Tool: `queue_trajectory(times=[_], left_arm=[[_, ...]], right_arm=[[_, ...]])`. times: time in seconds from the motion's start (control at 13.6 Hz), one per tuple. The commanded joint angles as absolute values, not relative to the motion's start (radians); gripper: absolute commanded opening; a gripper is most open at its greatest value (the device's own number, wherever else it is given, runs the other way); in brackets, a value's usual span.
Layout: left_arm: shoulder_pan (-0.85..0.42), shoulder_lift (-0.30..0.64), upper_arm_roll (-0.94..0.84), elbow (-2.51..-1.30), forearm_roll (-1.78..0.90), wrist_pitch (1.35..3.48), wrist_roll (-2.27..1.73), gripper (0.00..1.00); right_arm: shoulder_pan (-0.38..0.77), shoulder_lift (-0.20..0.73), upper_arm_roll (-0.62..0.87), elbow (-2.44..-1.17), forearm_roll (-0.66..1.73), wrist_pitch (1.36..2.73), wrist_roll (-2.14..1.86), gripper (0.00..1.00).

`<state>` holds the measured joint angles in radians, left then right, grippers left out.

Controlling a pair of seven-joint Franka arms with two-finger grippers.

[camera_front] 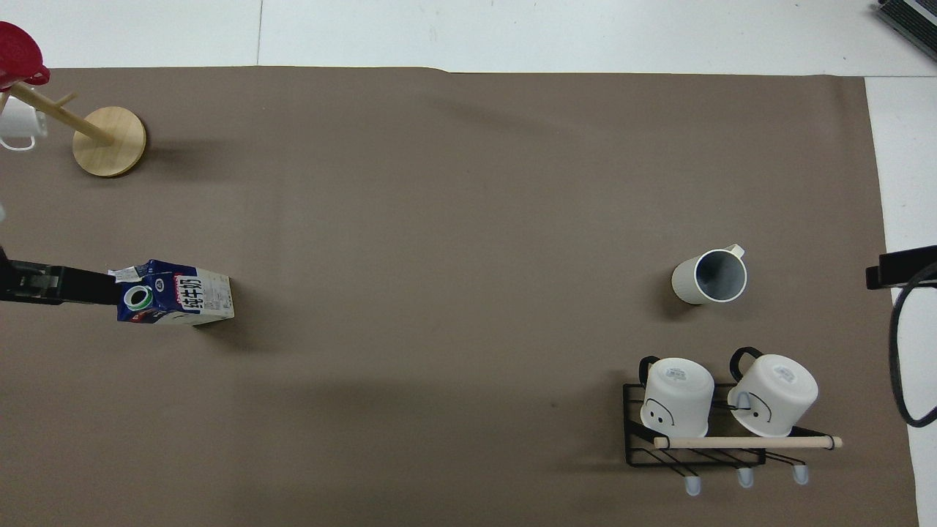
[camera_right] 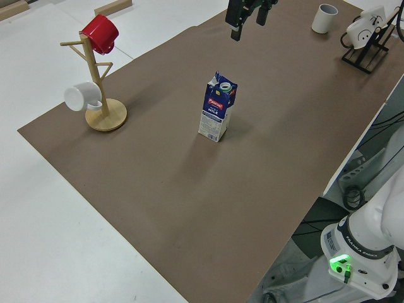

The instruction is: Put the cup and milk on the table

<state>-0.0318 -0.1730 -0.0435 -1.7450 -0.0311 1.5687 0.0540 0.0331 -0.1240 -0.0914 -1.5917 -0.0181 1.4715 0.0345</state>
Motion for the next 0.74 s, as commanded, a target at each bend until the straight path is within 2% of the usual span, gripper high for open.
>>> queue_trajectory(times=[0.0, 0.66], left_arm=[[-0.02, -0.17, -0.051, -1.727, -0.017, 1.548, 0.048, 1.0], [-0.02, -0.17, -0.051, -1.727, -0.017, 1.549, 0.048, 1.0]], right_arm=[[0.028, -0.132, -0.086, -1.6, -0.015, 1.466, 0.06, 1.0], [0.028, -0.133, -0.087, -1.603, -0.015, 1.474, 0.06, 1.0]])
